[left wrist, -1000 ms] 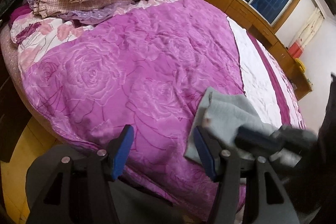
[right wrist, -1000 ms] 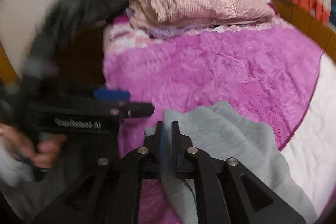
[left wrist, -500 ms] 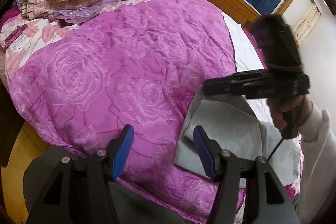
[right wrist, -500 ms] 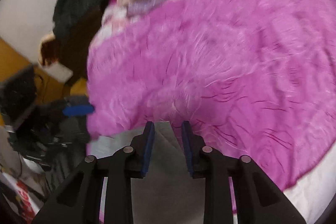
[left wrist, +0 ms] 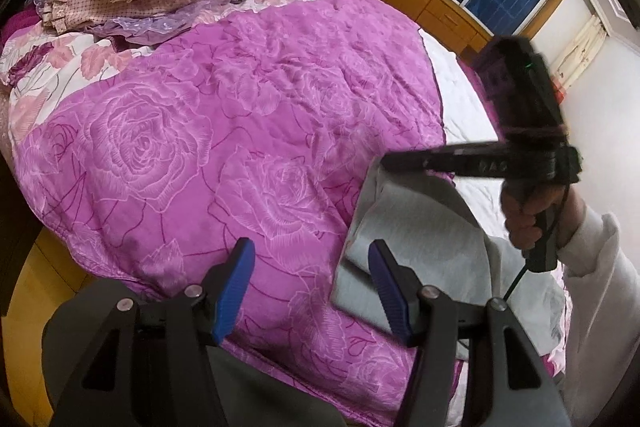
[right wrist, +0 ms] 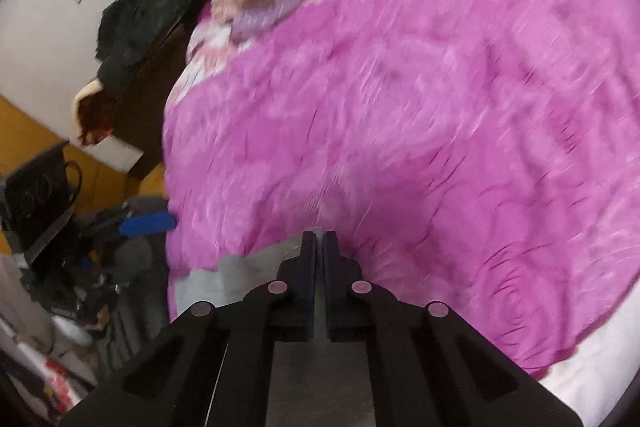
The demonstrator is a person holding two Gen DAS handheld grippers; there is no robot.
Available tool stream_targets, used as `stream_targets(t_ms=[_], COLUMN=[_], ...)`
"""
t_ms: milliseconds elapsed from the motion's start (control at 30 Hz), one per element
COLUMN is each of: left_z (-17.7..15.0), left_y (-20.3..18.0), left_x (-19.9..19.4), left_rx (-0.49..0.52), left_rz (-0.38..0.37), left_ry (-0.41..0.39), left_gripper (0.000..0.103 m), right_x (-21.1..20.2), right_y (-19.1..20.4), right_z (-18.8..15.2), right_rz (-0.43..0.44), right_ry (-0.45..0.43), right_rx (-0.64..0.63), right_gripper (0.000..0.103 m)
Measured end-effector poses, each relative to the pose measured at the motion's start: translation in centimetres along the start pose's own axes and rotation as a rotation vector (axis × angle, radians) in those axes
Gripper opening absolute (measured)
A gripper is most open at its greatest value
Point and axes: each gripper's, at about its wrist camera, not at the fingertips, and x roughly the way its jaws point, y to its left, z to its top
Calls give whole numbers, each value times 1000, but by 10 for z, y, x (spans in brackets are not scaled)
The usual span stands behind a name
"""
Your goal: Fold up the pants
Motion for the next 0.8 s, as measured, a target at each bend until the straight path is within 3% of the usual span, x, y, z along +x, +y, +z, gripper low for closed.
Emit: stream_targets(t_ms=[133, 300, 400, 533, 700, 733, 800], left_z=[0, 1, 2, 0, -4, -5, -7], left_y=[-2, -2, -8, -11, 5, 6, 6], left_x=[1, -3, 1, 0, -9, -11, -14], left_rx=[8, 4, 15, 42, -15, -11, -4], left_rz=[43, 53, 55, 55, 43, 52, 74], left_ry=[7, -9, -7, -12, -30, -30, -33], left_gripper=[62, 62, 62, 62, 62, 62, 62], right_x=[-11, 8, 26, 27, -30, -33, -31], right_y=[24, 41, 43, 43, 83, 92, 113], right_z=[14, 16, 14, 13, -25, -33, -53], right_rz=[-139, -302, -343, -484, -532, -528, -486], right_ry=[-65, -38, -40, -118, -286, -295, -298], right_rx=[-110, -304, -343, -328, -277, -276, -285], right_gripper=[0, 0, 0, 0, 0, 5, 6])
